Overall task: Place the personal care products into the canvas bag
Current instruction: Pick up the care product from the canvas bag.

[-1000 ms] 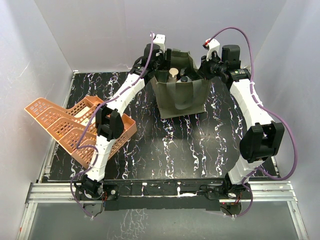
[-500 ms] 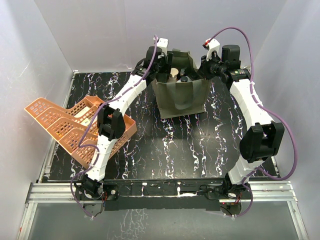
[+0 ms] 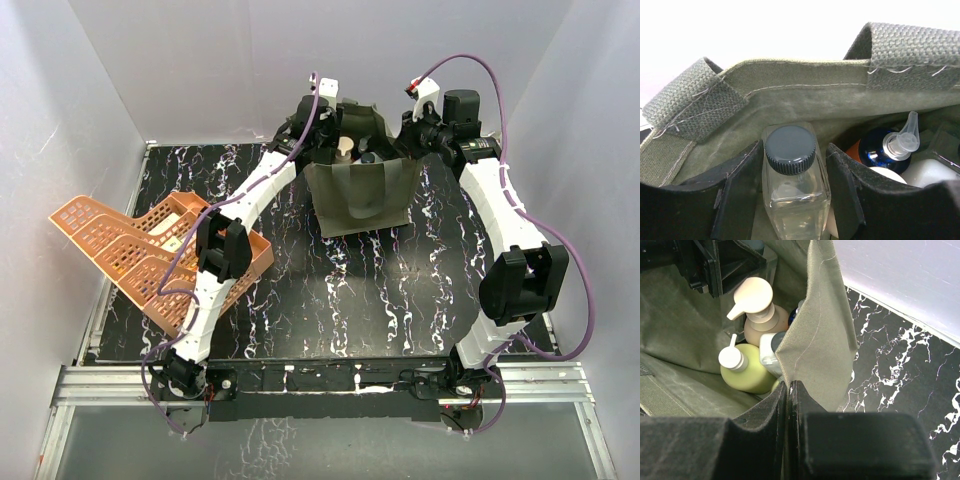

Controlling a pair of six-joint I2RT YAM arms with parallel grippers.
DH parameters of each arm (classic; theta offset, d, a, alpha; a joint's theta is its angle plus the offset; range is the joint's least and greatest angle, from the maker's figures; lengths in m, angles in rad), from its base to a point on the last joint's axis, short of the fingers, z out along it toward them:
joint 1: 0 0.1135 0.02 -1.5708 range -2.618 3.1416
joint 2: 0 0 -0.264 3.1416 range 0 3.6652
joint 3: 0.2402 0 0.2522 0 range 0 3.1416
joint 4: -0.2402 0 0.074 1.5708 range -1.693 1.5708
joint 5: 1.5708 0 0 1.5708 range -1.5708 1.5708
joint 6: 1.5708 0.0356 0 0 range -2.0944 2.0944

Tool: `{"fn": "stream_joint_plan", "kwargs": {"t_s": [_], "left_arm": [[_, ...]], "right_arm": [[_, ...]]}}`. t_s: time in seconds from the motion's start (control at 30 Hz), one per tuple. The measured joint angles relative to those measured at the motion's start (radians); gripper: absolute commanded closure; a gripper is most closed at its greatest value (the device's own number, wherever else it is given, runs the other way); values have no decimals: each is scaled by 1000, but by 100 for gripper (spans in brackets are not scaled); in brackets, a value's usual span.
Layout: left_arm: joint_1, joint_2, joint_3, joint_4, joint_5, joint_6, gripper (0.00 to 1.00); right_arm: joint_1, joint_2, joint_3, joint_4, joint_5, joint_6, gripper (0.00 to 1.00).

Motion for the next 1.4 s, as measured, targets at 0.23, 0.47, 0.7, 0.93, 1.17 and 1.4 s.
{"fn": "stream_joint_plan", "kwargs": {"t_s": [0.23, 0.47, 0.7, 0.93, 1.17, 1.4], "left_arm": [[0, -5, -5, -20, -11, -15, 47], [5, -21, -36, -62, -9, -67, 49], [9, -32, -57, -69, -5, -104, 47], [20, -31, -52, -76, 26, -126, 71], [37, -31, -50, -63, 72, -126, 100], [37, -31, -55, -11, 105, -66, 100]], "right_arm": [[4, 0, 0, 1, 0, 1, 92], [4, 0, 0, 1, 0, 4, 92], [5, 0, 0, 1, 0, 6, 92], [5, 0, 0, 0, 0, 6, 92], [5, 0, 0, 3, 0, 6, 92], [5, 0, 0, 3, 1, 7, 92]]}}
